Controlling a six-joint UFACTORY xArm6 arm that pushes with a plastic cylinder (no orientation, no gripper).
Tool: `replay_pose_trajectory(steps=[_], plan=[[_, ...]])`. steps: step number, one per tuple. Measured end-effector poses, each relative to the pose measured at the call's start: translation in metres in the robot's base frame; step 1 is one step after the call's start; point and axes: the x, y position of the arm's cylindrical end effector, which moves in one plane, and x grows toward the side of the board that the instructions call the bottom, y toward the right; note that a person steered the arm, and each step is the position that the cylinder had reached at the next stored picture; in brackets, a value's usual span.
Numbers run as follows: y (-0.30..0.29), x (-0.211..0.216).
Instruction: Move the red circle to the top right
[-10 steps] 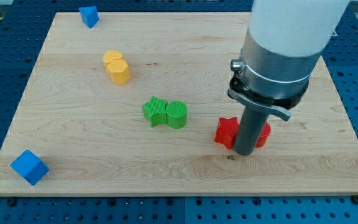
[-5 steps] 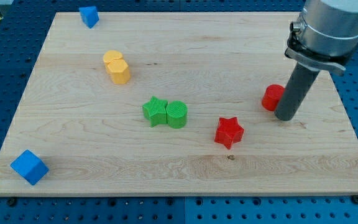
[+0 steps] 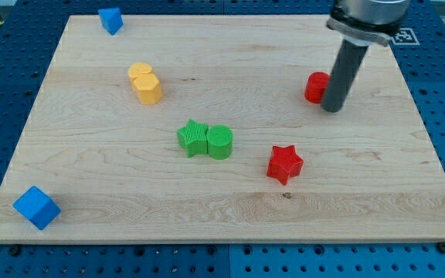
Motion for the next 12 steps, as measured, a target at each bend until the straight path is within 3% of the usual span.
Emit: replay_pose_trajectory(steps=[1, 4, 7, 9, 12], plan=[[-0.022, -0.015], [-0.013, -0.031], [0.037, -0.115], [-0.002, -0.131], [0.007, -0.174]])
